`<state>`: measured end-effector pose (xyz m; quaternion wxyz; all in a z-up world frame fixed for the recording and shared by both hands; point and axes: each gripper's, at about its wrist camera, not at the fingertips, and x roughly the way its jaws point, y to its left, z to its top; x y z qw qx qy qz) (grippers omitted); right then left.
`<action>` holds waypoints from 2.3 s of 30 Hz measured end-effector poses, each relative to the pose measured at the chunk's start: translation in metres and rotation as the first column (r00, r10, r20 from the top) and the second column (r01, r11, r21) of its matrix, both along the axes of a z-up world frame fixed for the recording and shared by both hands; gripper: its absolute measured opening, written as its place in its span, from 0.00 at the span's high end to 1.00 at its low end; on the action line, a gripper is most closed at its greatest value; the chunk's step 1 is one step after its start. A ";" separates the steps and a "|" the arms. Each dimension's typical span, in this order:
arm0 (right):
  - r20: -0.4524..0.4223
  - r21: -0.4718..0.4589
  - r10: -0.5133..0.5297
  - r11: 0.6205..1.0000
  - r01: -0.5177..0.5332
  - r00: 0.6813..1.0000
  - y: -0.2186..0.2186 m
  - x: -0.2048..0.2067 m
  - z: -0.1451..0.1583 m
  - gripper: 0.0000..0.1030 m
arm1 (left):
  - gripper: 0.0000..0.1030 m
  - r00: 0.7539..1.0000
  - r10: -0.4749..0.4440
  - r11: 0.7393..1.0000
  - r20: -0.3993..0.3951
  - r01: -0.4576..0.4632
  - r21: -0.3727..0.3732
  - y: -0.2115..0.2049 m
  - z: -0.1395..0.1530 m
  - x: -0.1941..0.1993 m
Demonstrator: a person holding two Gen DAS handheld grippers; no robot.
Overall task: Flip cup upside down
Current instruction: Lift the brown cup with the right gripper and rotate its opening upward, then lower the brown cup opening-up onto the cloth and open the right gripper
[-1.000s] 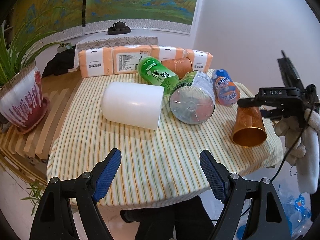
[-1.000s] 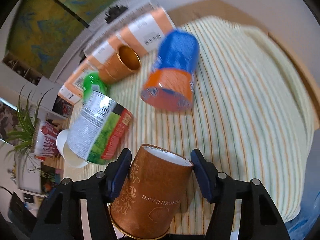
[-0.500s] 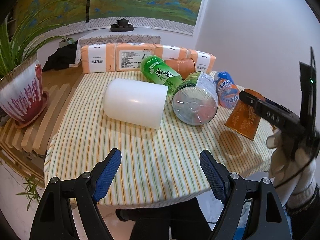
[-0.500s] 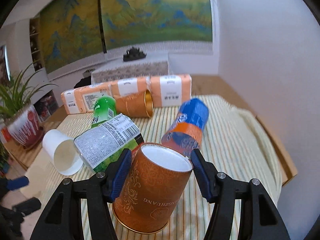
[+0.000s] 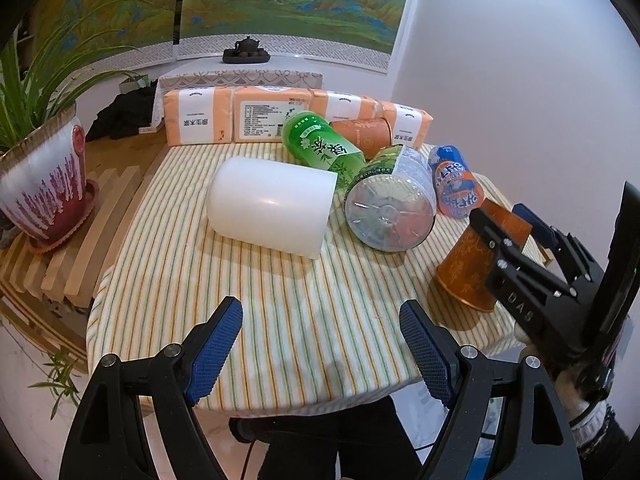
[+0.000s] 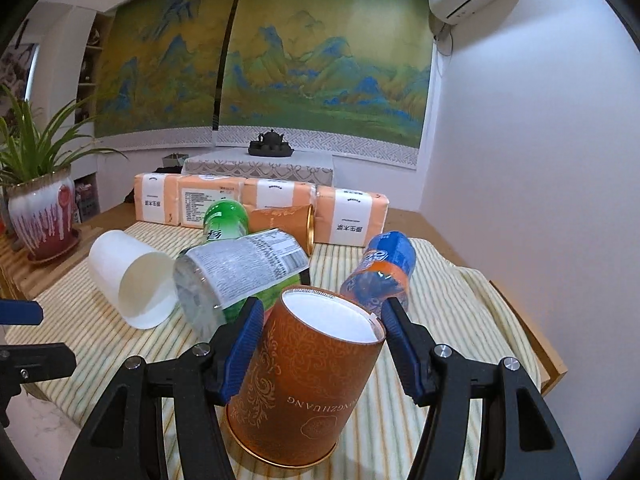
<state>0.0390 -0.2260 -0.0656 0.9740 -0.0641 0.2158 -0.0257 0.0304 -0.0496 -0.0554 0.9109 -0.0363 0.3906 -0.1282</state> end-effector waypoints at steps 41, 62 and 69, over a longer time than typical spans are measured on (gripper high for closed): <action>-0.034 0.252 0.118 0.962 -0.106 0.992 -0.008 -0.031 0.002 0.30 | 0.19 0.999 0.003 1.000 0.046 -0.004 0.021 -0.012 0.010 -0.017; 0.028 0.239 0.057 0.969 -0.062 0.998 -0.027 -0.086 0.032 0.22 | 0.08 0.928 0.048 0.991 0.370 -0.090 0.098 -0.034 0.048 -0.062; 0.075 0.222 0.002 0.975 -0.019 0.997 -0.029 -0.094 0.039 0.15 | 0.06 0.903 0.087 0.990 0.421 -0.126 0.065 -0.030 0.054 -0.069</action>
